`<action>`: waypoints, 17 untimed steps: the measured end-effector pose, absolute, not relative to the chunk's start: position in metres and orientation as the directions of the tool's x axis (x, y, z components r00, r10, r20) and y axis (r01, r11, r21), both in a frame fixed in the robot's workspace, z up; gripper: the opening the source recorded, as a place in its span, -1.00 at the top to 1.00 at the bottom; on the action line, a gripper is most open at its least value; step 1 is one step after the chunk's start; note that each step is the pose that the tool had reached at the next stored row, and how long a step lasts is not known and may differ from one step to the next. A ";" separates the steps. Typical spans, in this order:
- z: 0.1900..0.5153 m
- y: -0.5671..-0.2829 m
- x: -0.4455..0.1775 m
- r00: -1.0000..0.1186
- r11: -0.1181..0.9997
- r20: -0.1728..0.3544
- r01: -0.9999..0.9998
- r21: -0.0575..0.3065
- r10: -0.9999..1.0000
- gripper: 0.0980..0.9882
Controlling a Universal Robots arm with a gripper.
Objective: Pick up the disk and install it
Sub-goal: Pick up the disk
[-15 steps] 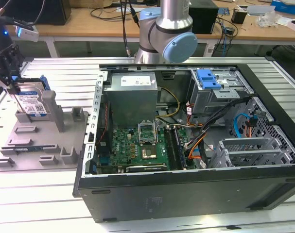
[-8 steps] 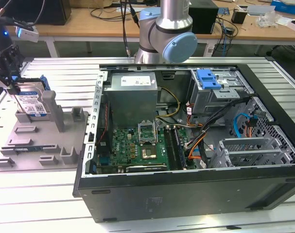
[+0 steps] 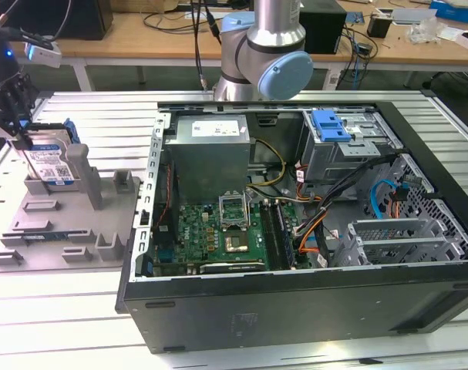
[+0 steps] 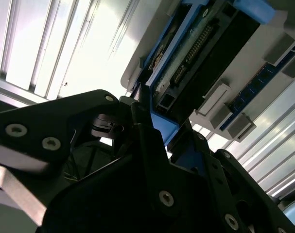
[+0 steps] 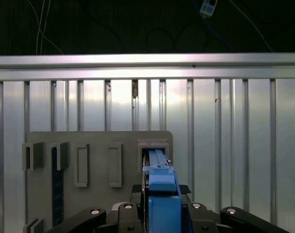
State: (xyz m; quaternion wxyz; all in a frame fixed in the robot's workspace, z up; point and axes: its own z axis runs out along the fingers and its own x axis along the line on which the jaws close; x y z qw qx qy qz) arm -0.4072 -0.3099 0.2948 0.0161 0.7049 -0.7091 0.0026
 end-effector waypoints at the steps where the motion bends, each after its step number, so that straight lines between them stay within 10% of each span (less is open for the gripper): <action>1: 0.295 -0.310 -0.407 -0.006 0.006 0.026 -1.000 0.019 -1.000 0.39; 17: 0.295 -0.310 -0.407 -0.006 0.006 0.026 -1.000 0.019 -1.000 0.39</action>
